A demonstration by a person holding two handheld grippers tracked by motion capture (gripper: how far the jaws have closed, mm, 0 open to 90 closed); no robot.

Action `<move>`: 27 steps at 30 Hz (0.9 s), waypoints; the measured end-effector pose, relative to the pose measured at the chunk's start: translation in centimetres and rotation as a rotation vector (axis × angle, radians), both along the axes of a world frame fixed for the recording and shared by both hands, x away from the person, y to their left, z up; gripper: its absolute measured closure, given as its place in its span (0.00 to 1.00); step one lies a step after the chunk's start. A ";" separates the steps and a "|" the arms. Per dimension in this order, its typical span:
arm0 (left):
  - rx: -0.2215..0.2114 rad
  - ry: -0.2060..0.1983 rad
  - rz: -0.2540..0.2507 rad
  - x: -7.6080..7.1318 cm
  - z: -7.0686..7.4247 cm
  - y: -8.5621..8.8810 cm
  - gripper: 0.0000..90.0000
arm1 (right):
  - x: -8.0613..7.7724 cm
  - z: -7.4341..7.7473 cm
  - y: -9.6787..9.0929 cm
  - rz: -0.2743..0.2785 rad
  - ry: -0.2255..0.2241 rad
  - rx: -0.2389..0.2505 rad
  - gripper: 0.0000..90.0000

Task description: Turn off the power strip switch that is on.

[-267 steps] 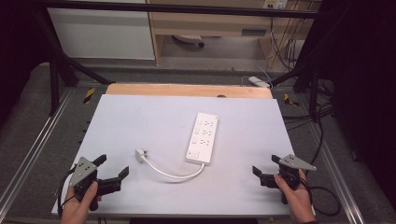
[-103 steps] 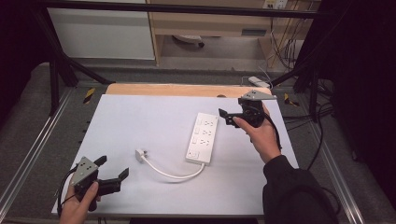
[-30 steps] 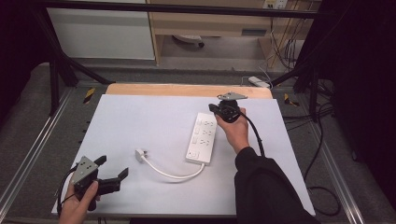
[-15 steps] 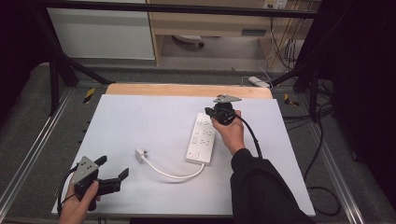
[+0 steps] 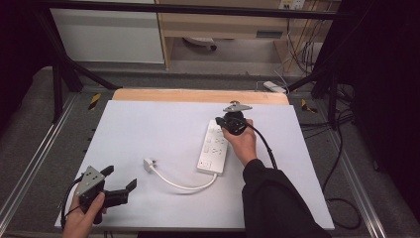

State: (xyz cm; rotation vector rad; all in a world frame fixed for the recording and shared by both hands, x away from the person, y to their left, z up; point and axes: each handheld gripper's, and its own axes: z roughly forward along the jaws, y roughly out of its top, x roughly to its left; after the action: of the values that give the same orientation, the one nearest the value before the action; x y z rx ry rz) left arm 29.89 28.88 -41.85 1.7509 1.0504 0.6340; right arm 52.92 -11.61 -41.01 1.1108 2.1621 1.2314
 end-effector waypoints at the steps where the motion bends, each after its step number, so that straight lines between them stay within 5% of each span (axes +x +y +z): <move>1: 0.001 0.001 -0.001 0.0 0.0 0.0 0.05 | 0.0 0.0 0.0 0.000 0.000 0.000 1.00; 27: 0.001 0.003 -0.013 0.0 0.0 0.0 0.05 | 0.5 -1.4 0.5 -0.009 0.027 -0.020 1.00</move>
State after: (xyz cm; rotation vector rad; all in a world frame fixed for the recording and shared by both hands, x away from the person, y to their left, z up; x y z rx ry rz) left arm 29.93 28.84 -41.88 1.7585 1.0406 0.6234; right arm 53.46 -11.07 -42.44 1.1333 2.1824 1.1945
